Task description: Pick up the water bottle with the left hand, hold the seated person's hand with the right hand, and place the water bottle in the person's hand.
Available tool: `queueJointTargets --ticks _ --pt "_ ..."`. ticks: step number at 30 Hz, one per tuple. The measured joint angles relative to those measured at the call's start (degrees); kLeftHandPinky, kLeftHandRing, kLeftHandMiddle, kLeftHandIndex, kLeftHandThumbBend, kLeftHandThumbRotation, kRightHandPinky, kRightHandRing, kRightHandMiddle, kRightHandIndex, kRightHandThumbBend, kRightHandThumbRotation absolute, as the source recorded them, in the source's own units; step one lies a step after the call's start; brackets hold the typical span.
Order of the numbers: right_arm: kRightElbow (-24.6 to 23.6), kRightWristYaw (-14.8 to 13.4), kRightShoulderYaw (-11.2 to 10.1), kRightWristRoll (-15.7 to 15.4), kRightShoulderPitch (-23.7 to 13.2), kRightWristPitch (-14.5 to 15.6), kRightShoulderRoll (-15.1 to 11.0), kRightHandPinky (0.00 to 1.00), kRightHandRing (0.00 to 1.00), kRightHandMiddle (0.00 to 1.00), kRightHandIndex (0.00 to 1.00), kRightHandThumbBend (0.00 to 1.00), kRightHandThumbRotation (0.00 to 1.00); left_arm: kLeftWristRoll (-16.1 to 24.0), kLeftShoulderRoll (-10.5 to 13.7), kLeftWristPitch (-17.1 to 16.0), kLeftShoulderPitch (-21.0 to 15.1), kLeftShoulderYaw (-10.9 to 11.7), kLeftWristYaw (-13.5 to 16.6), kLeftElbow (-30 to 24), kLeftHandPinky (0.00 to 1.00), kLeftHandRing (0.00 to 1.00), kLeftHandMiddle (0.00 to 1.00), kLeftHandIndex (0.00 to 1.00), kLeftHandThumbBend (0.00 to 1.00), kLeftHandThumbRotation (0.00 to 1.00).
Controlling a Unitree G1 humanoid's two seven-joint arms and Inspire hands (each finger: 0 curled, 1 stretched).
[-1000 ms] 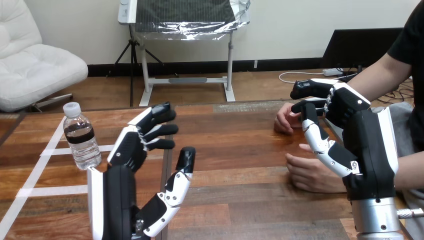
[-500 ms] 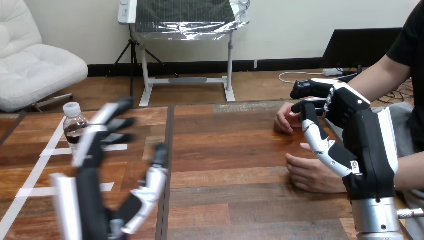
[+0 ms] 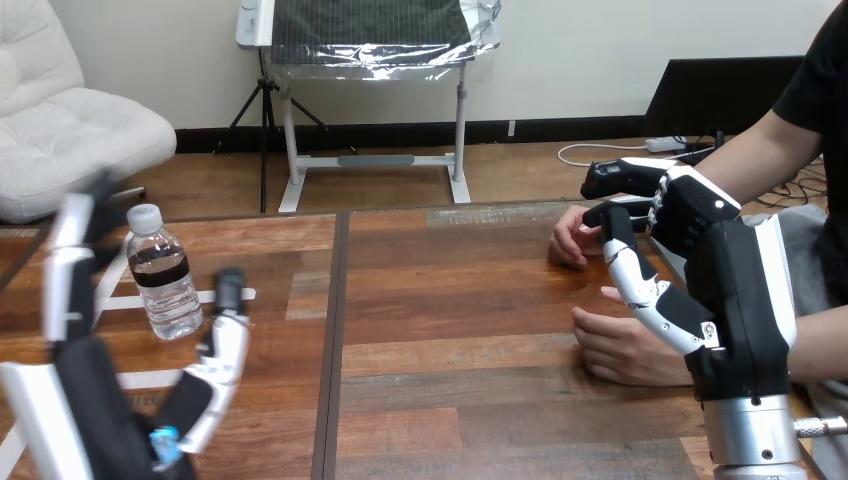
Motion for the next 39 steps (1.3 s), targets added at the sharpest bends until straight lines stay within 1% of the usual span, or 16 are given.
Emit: queueJointTargets --ticks 4,12,13,18,23,32,33,39 --pt "0.0 0.0 0.0 -0.1 0.0 0.0 0.0 0.47 0.56 0.63 0.63 0.28 0.00 -1.6 0.1 1.2 -0.2 1.0 -0.4 0.0 0.91 0.93 0.96 0.93 0.64 0.20" --pt "0.1 0.0 0.0 -0.1 0.0 0.0 0.0 0.47 0.56 0.63 0.63 0.28 0.00 -4.9 -0.1 4.6 -1.4 3.5 -2.4 0.7 0.95 0.95 0.98 0.96 0.70 0.21" --pt "0.5 0.0 0.0 -0.1 -0.2 -0.2 0.0 0.46 0.56 0.63 0.63 0.28 0.00 -6.4 -0.1 6.1 -2.3 4.7 -3.2 1.5 0.95 0.96 0.98 0.96 0.72 0.22" --pt "1.0 0.1 0.0 -0.2 -0.3 -0.2 0.0 0.46 0.55 0.63 0.63 0.28 0.00 -8.0 -0.1 7.6 -3.6 6.1 -4.8 3.1 0.99 0.97 0.98 0.97 0.74 0.25" --pt "1.3 0.0 -0.1 -0.3 -0.4 -0.2 0.0 0.46 0.55 0.63 0.63 0.28 0.00 -10.5 -0.5 9.2 -5.9 7.9 -7.2 6.1 0.99 0.98 0.99 0.99 0.75 0.28" --pt "1.4 0.1 0.0 -0.7 -0.8 -0.2 0.0 0.46 0.55 0.62 0.62 0.29 0.00 -14.3 -0.7 11.9 -9.1 10.0 -12.2 11.1 0.97 0.99 1.00 0.99 0.75 0.32" --pt "1.4 0.1 0.0 -0.7 -0.9 -0.2 0.0 0.46 0.55 0.62 0.62 0.29 0.00 -14.6 -0.7 12.2 -9.5 10.1 -12.8 11.6 0.96 0.99 1.00 0.99 0.76 0.33" --pt "1.5 0.0 -0.1 -0.7 -1.1 -0.3 -0.1 0.46 0.55 0.62 0.62 0.29 0.00 -14.8 -0.4 14.4 -11.8 11.0 -15.2 14.9 0.95 0.99 1.00 0.98 0.78 0.37"
